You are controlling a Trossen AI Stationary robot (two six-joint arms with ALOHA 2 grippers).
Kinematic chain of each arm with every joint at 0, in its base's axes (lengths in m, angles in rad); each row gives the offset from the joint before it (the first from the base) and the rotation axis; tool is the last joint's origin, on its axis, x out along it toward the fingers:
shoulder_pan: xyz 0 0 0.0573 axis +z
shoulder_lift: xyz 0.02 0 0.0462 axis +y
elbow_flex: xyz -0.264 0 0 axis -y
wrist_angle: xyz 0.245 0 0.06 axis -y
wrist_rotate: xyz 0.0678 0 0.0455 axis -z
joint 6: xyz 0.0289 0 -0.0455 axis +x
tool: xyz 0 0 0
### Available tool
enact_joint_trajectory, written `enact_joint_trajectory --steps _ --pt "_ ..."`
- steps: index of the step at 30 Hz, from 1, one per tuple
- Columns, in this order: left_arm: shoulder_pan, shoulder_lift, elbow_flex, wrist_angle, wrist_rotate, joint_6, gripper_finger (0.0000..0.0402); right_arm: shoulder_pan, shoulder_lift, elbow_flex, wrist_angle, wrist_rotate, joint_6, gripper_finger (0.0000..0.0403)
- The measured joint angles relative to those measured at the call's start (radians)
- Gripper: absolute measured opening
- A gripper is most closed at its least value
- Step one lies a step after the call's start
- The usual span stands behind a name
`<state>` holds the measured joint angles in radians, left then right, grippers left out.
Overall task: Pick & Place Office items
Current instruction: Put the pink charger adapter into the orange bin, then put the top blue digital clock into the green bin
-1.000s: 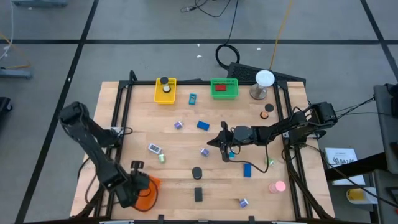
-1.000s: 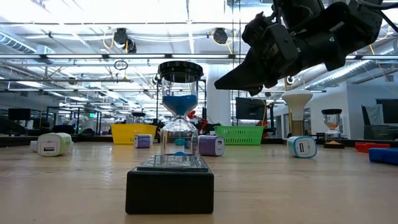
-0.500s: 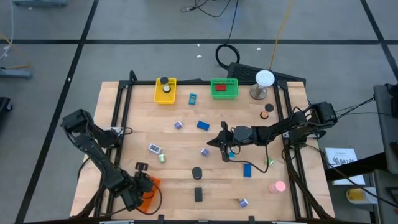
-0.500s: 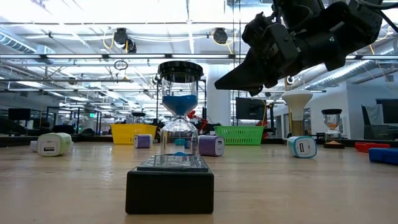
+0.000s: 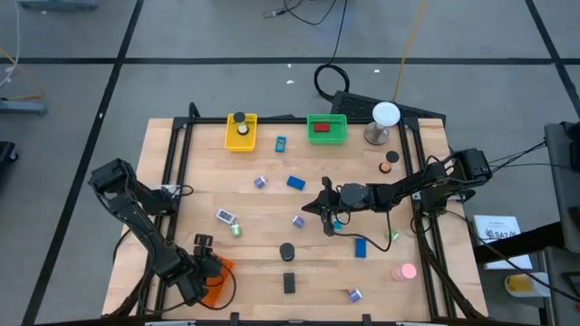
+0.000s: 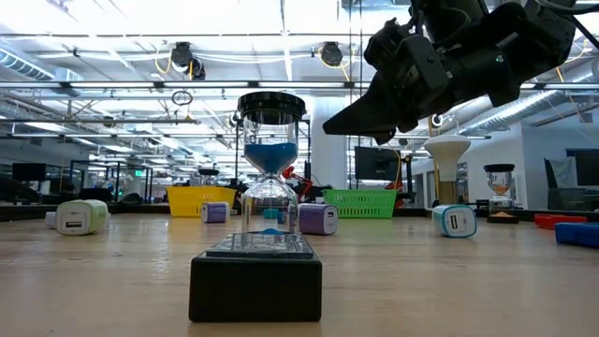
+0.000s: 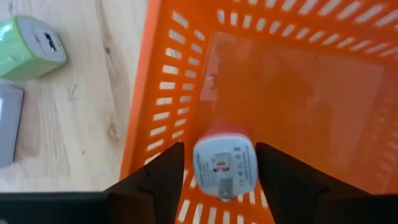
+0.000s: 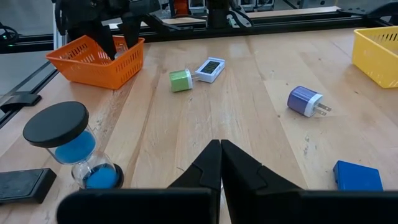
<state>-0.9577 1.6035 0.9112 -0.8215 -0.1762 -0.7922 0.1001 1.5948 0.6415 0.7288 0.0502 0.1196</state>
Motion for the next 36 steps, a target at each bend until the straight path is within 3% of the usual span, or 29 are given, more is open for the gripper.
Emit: enact_joint_trajectory --steps 5,18,23,27,31,36 --pt "0.0 0.0 0.025 -0.015 0.001 0.002 0.0201 0.0 0.0 0.0 0.0 0.0 0.0 0.0" --pt "0.046 -0.011 0.166 -0.245 -0.026 -0.007 0.0199 0.001 0.0 0.0 0.001 0.0 0.0 0.0" --pt "0.117 -0.094 0.132 -0.189 -0.087 -0.03 0.0149 0.001 0.0 0.0 0.001 0.0 -0.001 0.0" --pt "0.172 -0.208 0.036 0.017 -0.271 0.044 0.0076 0.001 0.0 0.0 0.006 0.0 -0.018 0.0" --pt "0.255 -0.317 -0.135 0.359 -0.389 0.196 0.0012 -0.001 0.0 0.0 0.032 0.0 -0.033 0.0" --pt "0.392 -0.394 -0.399 0.917 -0.409 0.429 0.0018 -0.017 0.0 0.0 0.031 0.001 -0.031 0.0"
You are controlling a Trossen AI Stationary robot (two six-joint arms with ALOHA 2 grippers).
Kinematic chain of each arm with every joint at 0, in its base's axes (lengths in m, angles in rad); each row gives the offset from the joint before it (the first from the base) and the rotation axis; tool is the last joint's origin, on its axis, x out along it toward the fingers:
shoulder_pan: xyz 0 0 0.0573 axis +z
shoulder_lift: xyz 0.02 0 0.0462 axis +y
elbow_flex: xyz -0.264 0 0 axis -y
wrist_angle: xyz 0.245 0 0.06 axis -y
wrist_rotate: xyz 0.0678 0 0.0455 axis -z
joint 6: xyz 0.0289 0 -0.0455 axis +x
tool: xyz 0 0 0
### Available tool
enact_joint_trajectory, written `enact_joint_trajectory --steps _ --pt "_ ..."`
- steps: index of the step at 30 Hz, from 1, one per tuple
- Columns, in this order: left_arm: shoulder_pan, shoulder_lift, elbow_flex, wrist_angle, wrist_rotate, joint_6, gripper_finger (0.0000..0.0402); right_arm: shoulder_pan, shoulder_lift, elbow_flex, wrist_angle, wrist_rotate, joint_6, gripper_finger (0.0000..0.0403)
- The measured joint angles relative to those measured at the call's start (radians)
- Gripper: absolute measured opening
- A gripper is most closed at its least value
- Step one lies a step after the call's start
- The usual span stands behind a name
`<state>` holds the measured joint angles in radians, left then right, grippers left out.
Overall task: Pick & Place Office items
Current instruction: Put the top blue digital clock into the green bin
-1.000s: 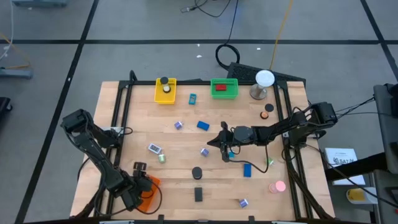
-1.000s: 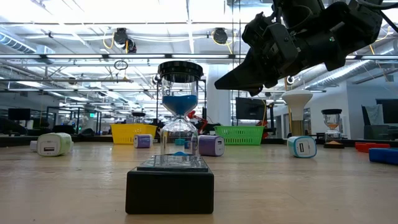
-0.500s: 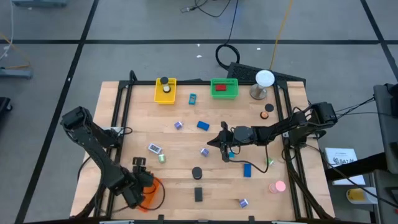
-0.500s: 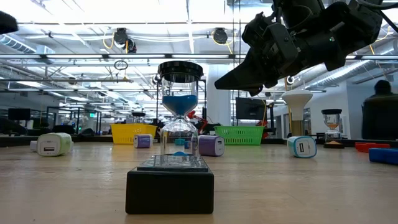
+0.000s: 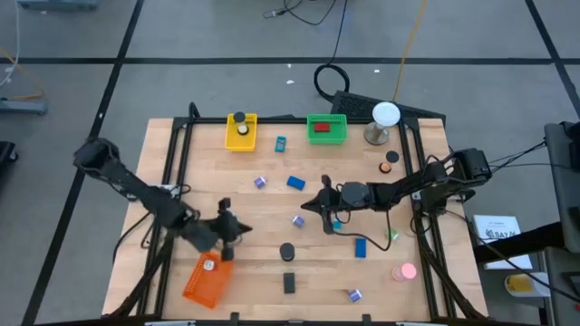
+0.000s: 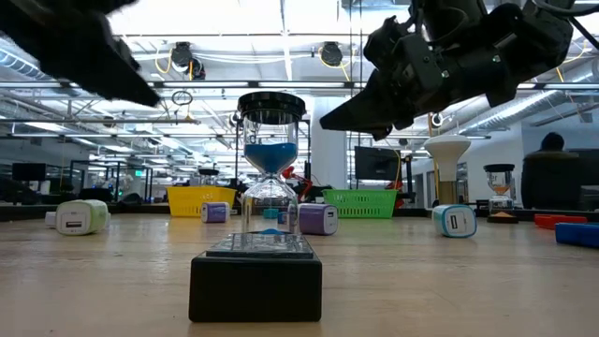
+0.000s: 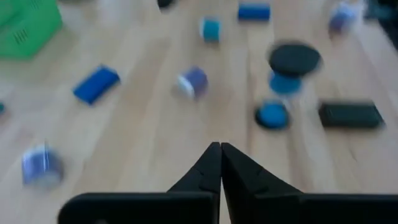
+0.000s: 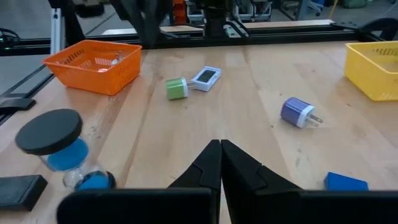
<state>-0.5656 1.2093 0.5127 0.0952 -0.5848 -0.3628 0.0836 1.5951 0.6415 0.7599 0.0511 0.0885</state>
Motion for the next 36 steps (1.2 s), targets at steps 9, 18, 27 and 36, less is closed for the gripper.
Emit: enact_joint_trajectory --steps 9,18,27,36 --pt "0.285 0.047 -0.354 0.96 0.085 0.248 0.0004 -0.048 0.0 0.0 -0.027 0.145 0.077 0.0" --pt "0.436 0.049 -0.382 0.963 0.099 0.356 0.0026 -0.066 0.05 0.0 -0.05 0.29 0.129 0.0024" --pt "0.549 0.049 -0.376 1.047 0.124 0.349 0.0003 -0.17 0.06 0.057 -0.081 0.266 0.128 0.0038" --pt "0.564 0.049 -0.376 1.03 0.124 0.359 0.0034 -0.139 -0.026 0.185 -0.456 0.341 0.112 0.0021"
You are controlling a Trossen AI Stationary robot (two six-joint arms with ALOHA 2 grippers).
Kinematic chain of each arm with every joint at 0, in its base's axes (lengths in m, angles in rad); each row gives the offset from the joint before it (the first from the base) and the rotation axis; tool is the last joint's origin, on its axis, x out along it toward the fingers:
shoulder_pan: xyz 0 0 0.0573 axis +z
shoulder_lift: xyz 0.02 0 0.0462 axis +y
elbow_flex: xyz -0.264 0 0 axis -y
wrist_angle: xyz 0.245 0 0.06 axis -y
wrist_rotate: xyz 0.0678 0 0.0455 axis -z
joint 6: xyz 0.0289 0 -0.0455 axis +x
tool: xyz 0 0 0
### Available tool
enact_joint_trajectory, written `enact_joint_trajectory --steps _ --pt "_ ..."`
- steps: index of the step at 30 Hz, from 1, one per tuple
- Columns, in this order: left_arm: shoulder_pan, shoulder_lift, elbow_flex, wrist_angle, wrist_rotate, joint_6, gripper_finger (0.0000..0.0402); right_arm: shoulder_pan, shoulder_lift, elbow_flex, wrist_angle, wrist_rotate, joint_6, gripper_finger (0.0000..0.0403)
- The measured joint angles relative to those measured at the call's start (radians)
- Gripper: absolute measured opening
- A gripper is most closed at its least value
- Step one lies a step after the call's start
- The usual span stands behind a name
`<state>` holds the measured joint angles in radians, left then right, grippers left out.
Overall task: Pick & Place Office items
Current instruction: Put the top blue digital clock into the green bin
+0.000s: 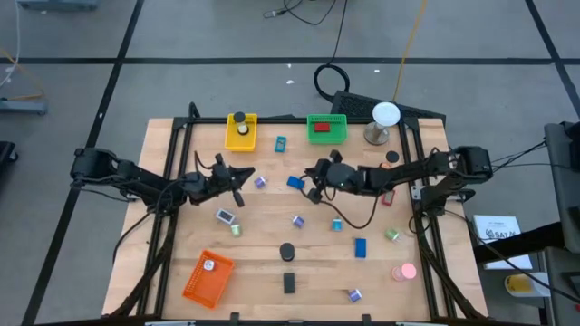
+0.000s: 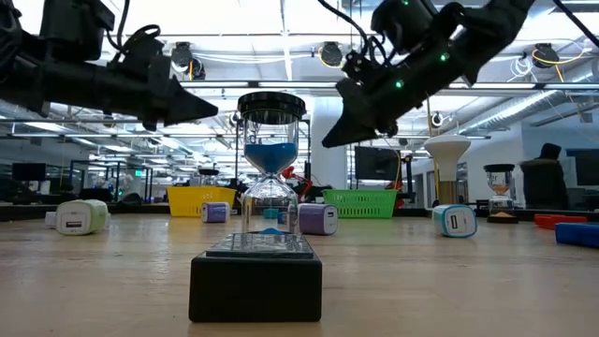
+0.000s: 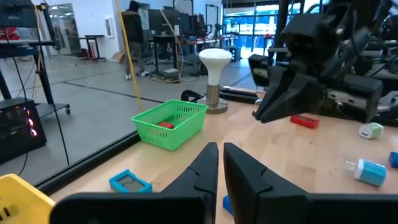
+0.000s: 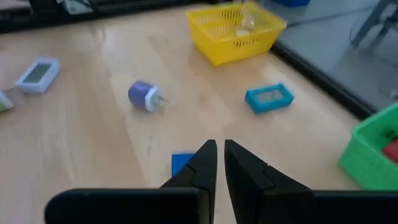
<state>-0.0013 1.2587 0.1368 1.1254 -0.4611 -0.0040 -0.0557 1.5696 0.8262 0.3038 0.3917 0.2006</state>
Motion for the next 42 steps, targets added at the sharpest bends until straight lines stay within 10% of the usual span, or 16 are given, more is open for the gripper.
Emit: enact_joint_trajectory --steps 22,42 --pt "0.0 0.0 0.001 -0.008 -0.001 0.0 0.0037 -0.014 0.033 0.211 -0.306 0.024 0.203 0.0126" --pt "0.0 0.0 0.001 -0.007 -0.001 0.0 0.0037 -0.091 0.338 0.21 -0.197 -0.257 0.033 0.0292"
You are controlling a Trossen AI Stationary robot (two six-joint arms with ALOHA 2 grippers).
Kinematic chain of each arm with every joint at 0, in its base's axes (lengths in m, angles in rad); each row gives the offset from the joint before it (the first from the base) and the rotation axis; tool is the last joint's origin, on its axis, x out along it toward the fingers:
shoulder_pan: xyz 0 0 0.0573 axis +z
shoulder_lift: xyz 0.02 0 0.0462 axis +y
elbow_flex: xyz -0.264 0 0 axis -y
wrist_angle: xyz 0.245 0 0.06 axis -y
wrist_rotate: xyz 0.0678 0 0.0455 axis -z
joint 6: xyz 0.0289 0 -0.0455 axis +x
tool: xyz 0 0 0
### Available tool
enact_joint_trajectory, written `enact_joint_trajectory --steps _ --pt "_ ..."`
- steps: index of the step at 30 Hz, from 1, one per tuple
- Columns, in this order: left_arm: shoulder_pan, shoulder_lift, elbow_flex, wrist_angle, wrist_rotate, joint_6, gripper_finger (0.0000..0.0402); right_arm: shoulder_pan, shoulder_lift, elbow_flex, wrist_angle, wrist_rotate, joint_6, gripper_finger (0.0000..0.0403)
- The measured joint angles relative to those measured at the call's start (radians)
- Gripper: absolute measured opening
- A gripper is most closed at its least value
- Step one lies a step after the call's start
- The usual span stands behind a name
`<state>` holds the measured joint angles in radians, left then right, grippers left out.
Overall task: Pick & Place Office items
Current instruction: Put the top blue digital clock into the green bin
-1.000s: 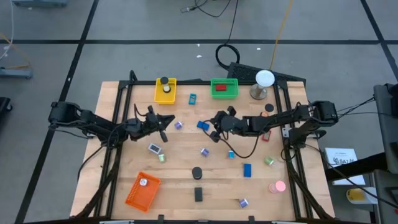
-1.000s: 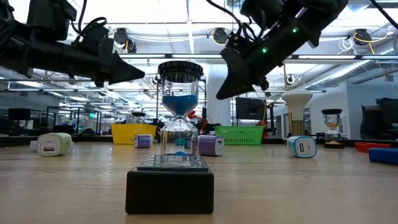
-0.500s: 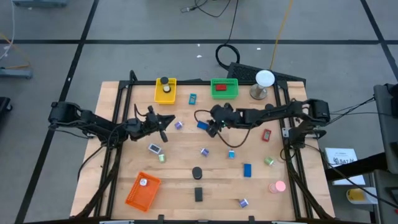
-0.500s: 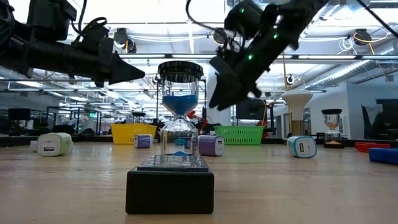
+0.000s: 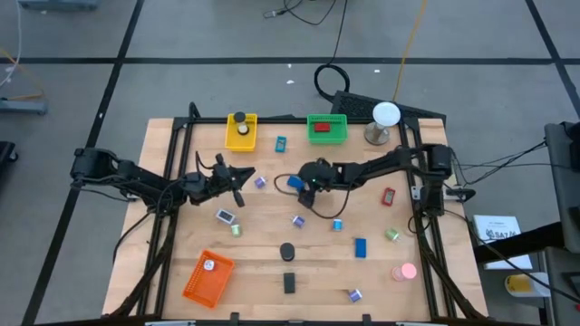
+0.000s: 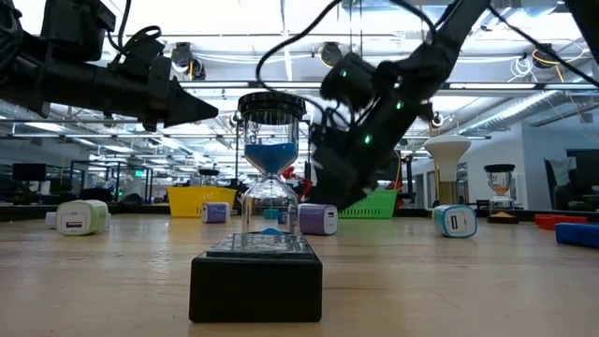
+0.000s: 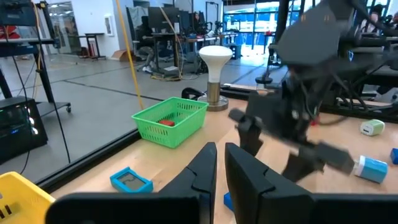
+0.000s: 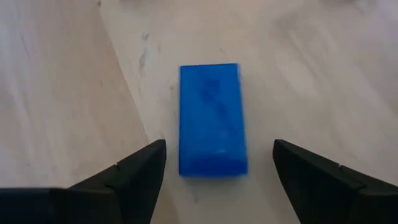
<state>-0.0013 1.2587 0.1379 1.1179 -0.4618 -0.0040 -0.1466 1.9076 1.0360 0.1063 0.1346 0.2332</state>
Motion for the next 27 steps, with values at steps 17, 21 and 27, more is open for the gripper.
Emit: enact_joint_trajectory --steps 17,21,27 --pt "0.0 0.0 0.0 0.0 0.0 0.0 0.0037 0.037 0.001 -0.001 0.015 0.075 -0.009 0.0149" --pt "0.0 0.0 0.0 0.0 0.0 0.0 0.0037 0.039 -0.06 -0.001 -0.046 0.089 0.016 0.0149" --pt "0.0 0.0 0.0 0.0 0.0 0.0 0.0037 0.004 -0.228 -0.001 -0.201 0.157 0.022 0.0149"
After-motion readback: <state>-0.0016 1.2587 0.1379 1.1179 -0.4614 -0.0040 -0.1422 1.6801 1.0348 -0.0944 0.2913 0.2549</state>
